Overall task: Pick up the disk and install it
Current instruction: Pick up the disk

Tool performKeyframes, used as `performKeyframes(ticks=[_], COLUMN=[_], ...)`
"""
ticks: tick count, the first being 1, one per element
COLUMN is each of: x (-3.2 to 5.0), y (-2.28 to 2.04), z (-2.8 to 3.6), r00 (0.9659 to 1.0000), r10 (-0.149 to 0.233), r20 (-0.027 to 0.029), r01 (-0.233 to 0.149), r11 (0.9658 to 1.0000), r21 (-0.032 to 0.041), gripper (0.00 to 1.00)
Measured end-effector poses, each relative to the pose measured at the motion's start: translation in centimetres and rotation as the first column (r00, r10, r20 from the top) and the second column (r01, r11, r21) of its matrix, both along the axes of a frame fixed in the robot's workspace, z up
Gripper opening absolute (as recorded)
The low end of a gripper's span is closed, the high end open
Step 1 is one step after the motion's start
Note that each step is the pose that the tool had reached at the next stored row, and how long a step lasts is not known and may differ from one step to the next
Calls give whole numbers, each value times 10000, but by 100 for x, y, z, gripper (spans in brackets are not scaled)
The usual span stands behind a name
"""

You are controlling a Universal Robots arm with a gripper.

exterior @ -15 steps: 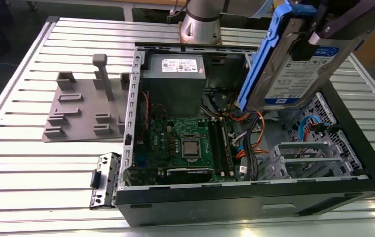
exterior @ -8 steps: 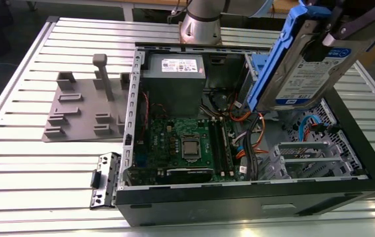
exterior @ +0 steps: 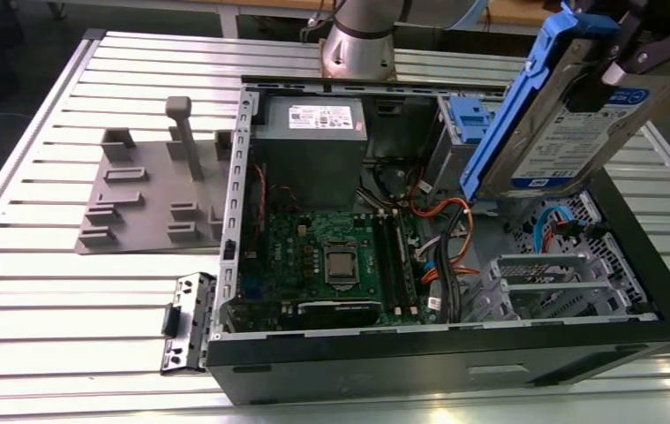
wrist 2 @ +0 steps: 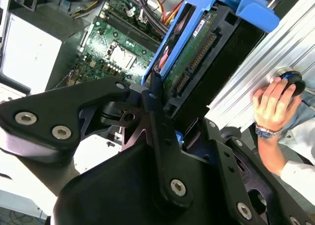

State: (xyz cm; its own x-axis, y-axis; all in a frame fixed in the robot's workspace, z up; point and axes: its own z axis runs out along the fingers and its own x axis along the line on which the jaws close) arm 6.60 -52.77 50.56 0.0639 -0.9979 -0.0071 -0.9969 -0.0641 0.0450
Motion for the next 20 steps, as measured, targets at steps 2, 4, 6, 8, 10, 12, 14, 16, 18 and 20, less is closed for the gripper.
performKeyframes(ticks=[2,4,6,8,10,12,14,16,18,20], x=[46,100,152,206,260,313,366,422,464,481], y=[0,0,0,0,0,0,0,0,-2,-25], z=[-2,-4,-5,-7,-8,-10,-11,-13,-16,-21], r00=[10000,10000,10000,10000,10000,10000,10000,10000,10000,10000], r10=[0,0,0,1,0,0,0,0,1,-1], r20=[-2,-6,-10,-13,-17,-20,-24,-29,-32,-35], r01=[0,0,0,-1,0,0,0,0,-1,1], r11=[10000,10000,10000,10000,10000,10000,10000,10000,10000,10000], r21=[0,0,0,0,0,1,-1,0,1,10], gripper=[36,36,36,36,36,36,36,36,36,36])
